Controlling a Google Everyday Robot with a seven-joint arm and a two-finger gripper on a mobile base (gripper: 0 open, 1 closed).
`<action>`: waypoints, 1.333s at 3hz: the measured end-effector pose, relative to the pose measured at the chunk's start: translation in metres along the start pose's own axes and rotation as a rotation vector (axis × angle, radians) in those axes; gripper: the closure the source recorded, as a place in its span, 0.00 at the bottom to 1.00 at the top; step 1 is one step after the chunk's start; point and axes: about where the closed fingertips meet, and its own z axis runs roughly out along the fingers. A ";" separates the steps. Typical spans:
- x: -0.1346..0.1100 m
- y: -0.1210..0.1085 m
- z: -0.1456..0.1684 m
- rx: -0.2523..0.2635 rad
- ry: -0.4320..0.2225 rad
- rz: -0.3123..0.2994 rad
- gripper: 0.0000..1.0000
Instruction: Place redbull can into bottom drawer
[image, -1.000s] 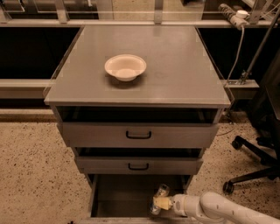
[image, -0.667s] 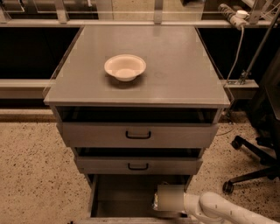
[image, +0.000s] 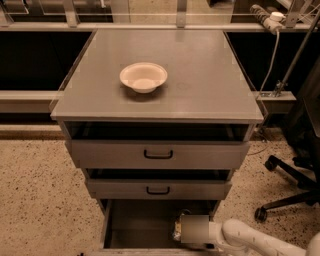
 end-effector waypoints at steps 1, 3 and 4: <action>0.018 -0.015 0.021 0.014 0.041 0.053 1.00; 0.036 -0.026 0.038 0.027 0.107 0.117 0.58; 0.036 -0.026 0.038 0.027 0.107 0.117 0.35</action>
Offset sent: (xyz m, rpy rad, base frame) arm -0.0150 0.0098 -0.0852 -0.0131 0.2635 -0.0336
